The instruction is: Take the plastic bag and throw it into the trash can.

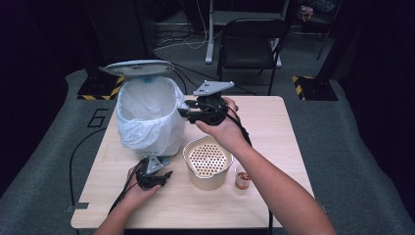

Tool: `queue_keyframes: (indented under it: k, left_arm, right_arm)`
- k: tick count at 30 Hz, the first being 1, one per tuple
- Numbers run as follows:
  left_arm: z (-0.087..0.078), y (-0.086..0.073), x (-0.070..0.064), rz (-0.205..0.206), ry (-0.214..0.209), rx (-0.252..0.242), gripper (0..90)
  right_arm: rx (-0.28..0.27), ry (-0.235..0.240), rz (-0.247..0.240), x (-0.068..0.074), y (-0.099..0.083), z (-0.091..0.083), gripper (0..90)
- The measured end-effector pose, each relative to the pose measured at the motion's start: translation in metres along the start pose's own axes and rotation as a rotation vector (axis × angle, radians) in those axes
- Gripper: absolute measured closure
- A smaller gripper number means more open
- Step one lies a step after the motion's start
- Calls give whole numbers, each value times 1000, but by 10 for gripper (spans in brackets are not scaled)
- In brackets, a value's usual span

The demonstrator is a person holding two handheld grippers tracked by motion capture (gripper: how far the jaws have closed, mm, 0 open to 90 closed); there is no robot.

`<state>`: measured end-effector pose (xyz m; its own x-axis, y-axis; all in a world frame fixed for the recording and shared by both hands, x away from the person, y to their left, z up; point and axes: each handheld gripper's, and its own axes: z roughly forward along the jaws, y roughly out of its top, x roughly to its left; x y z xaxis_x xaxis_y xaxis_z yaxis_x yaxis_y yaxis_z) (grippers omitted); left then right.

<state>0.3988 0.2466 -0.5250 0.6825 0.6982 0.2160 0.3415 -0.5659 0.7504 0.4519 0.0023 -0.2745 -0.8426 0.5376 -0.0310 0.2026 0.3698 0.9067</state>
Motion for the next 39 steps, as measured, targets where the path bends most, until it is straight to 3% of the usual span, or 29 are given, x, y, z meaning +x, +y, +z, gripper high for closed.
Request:
queue_keyframes:
  k: [12, 15, 29, 39]
  left_arm:
    - [-1, 0, 1, 5, -16, 11, 382]
    - [0, 0, 0, 3, 3, -1, 382]
    - [1, 0, -1, -2, 7, -6, 382]
    - [1, 0, -1, -2, 9, -6, 382]
  right_arm:
    - [-9, 4, 7, 7, 22, 25, 613]
    - [-17, 7, 11, 9, 25, 32, 613]
    - [24, -9, -2, 16, 32, 65, 613]
    - [22, -33, 6, 16, 35, 81, 612]
